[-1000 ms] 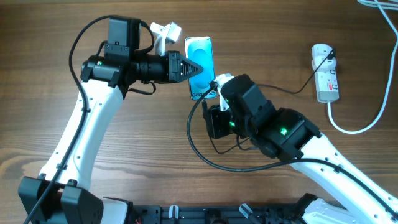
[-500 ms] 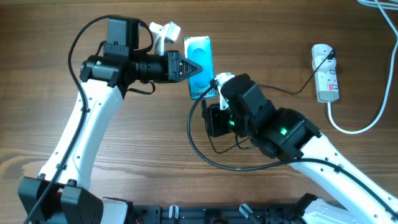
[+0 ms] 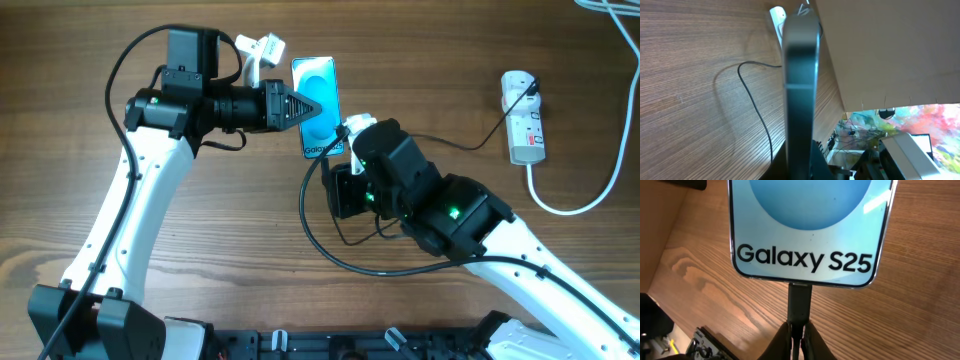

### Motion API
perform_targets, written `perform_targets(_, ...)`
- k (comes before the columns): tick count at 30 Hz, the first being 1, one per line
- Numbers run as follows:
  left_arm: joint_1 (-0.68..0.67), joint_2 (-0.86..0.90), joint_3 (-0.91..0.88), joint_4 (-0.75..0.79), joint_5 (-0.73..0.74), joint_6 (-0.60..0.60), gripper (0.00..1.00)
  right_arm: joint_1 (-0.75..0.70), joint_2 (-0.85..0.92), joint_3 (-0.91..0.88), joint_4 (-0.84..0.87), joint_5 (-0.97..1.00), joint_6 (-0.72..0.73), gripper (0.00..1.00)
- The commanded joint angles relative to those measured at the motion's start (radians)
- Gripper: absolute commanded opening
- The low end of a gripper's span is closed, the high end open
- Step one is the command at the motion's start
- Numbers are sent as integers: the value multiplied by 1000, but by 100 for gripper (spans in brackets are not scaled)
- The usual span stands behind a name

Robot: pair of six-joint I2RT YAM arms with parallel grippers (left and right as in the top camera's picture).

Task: Plug charger to phone and switch on socket
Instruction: 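Push the USB-C plug up into the phone's bottom port, then lower the plugged-in phone toward the table with both grippers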

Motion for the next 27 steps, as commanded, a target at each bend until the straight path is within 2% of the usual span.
perform_targets(1, -15, -16, 5, -24, 88, 14, 4, -10, -15, 18, 39, 90, 4, 16)
perform_targets(3, -15, -16, 5, -24, 78, 14, 4, -10, -15, 18, 20, 69, 4, 19)
perform_targets(4, -15, -16, 5, -25, 61, 14, 4, -10, -15, 18, 6, 48, 5, 28)
perform_targets(7, -15, -16, 5, -43, -13, 14, 4, -10, -15, 18, -46, 21, 6, 82)
perform_targets(8, -15, -16, 5, -55, -51, 12, 4, -10, -15, 18, -74, 14, 6, 93)
perform_targets(9, -15, -14, 5, -64, -80, 10, 4, -10, -15, 18, -92, 7, 6, 99)
perform_targets(14, -19, 19, 4, -127, -209, 11, 4, -10, -15, 18, -165, -38, 18, 100)
perform_targets(17, -41, 72, 0, -145, -216, 12, 4, -10, -15, 18, -178, -37, 62, 100)
perform_targets(27, -122, 352, -3, -113, -216, 19, 4, -10, -15, 18, -197, -53, 68, 100)
